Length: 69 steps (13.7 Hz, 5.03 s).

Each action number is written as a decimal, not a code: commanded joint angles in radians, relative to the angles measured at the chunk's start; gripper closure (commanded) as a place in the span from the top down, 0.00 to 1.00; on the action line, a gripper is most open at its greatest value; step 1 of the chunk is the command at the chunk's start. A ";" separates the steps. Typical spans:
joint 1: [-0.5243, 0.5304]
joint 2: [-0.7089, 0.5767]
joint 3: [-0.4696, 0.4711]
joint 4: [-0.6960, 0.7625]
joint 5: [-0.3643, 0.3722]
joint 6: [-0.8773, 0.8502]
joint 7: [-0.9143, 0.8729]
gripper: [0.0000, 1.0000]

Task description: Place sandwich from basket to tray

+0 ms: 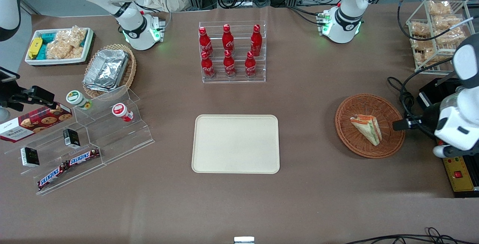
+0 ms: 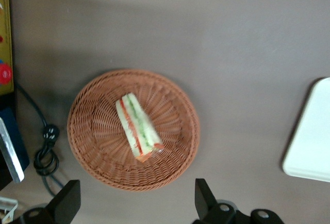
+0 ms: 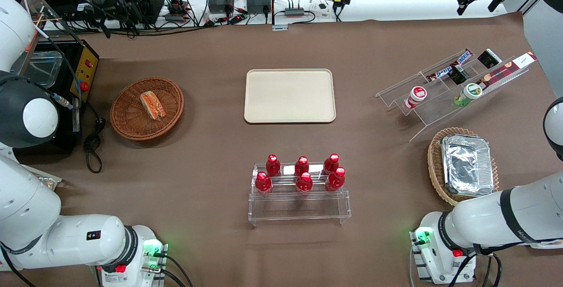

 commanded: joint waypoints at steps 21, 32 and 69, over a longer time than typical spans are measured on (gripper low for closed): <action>0.015 -0.002 0.055 -0.695 0.037 0.800 -0.370 0.99; 0.001 -0.097 0.023 -0.510 0.040 0.383 -0.435 0.00; -0.413 0.455 -0.203 0.064 0.089 0.535 -0.338 0.99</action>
